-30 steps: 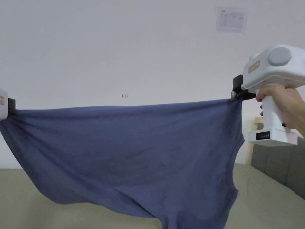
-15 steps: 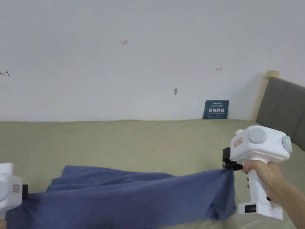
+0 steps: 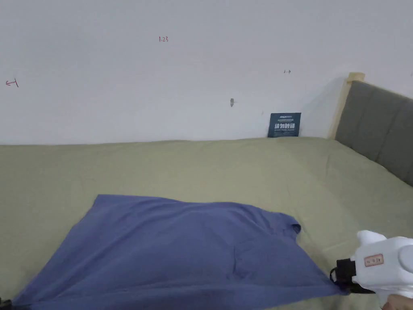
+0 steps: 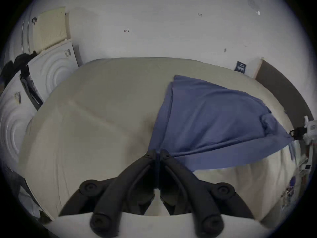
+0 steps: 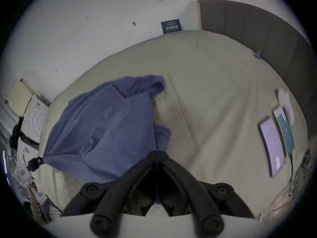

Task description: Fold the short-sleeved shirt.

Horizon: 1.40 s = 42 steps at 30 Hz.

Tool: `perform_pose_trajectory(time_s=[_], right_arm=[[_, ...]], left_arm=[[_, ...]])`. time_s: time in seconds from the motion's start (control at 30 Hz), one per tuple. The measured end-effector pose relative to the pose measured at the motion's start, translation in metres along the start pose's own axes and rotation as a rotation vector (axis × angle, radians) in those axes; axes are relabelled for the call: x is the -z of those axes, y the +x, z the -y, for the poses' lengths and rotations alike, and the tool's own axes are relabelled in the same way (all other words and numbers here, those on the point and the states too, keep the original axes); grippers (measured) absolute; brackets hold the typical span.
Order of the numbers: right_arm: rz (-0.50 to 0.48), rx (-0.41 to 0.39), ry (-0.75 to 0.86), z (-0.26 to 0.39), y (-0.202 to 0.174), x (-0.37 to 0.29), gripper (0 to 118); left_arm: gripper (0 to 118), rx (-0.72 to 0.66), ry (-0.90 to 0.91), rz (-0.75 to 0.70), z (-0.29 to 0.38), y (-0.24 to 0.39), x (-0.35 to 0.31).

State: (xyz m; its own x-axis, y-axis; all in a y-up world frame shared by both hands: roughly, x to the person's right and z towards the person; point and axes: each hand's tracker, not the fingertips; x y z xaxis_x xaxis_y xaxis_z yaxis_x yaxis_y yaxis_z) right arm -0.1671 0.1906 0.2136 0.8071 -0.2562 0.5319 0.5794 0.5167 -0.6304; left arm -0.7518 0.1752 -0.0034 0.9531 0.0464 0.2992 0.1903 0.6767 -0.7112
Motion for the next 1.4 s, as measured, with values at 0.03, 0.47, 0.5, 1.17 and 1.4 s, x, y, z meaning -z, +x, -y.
perform_pose_trajectory(time_s=[0.03, 0.47, 0.5, 1.17, 1.4], right_arm=[[0.016, -0.001, -0.013, 0.013, 0.003, -0.009, 0], [0.067, 0.069, -0.026, 0.125, 0.072, -0.057, 8], [0.060, 0.057, -0.021, 0.128, 0.070, -0.056, 45], [0.065, -0.082, 0.235, 0.118, -0.002, -0.082, 0], [0.116, -0.218, 0.230, 0.121, -0.044, -0.058, 0]], left_arm=[[4, 0.018, -0.010, -0.003, 0.013, -0.004, -0.013], [29, 0.122, -0.139, 0.029, 0.145, 0.009, -0.101], [62, 0.135, -0.147, 0.040, 0.144, 0.010, -0.100], [0, -0.010, -0.060, 0.162, 0.104, 0.025, -0.119], [0, 0.027, -0.062, 0.160, 0.081, 0.033, -0.100]])
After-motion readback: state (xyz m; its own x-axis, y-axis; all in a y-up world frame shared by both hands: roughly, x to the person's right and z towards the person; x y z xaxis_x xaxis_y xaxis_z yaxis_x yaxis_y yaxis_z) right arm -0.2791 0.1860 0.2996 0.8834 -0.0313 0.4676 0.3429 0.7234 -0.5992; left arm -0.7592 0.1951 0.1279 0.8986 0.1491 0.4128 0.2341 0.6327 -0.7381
